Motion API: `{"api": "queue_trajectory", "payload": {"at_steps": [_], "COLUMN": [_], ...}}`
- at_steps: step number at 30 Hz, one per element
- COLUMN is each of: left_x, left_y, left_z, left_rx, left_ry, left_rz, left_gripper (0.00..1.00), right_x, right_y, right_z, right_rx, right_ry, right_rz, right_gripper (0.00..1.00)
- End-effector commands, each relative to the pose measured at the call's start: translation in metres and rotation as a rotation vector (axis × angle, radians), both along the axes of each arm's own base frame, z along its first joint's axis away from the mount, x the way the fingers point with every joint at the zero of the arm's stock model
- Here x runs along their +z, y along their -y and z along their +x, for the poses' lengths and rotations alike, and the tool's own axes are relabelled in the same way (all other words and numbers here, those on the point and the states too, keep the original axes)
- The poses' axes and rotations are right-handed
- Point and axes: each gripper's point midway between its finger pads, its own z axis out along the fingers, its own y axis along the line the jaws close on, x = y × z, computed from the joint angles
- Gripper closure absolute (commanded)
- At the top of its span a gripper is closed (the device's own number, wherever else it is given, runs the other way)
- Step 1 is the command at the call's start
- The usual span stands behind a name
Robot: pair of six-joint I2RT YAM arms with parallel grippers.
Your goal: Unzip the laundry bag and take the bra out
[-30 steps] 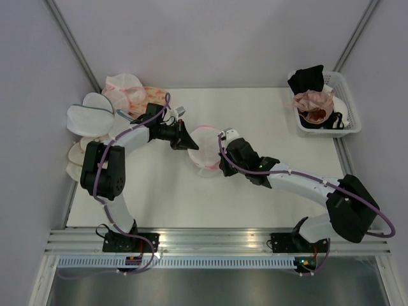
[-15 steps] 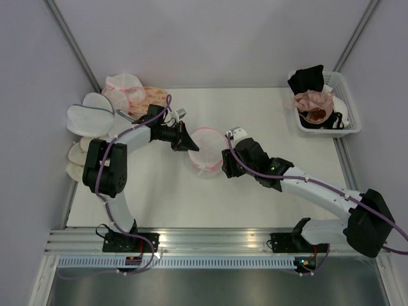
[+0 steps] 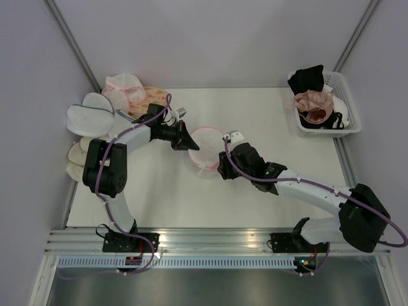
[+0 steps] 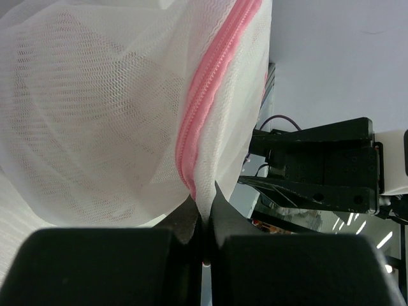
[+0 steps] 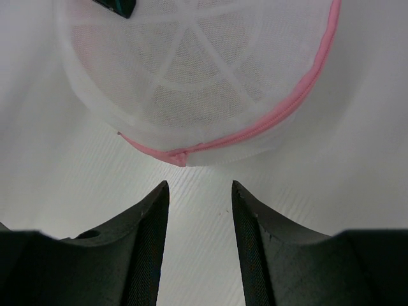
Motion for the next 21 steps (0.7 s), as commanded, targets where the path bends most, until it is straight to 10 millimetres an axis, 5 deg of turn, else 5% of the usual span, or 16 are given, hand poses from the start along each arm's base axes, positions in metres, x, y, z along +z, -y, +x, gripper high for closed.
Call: {"api": "queue_trajectory", "payload": {"at_steps": [1,11,21], "left_x": [0.008,0.008,0.004], "left_y": [0.004,0.004,0.005], "left_z": [0.006,0.005,0.002], "left_rx": [-0.019,-0.018,-0.02], "left_ry": [0.052,0.051,0.042], "left_rz": [-0.022,-0.026,-0.033], "left_gripper": [0.98,0.98,0.98], "right_x": [0.023,0.019,0.028], "right_y": [-0.016,-0.028,-0.024], "right_z": [0.014,0.021,0.046], "right_rx": [-0.027,-0.051,-0.168], "right_ry": [0.069,0.086,0.171], "right_rz": [0.07,0.065,0.075], "right_gripper": [0.51,0.54,0.74]}}
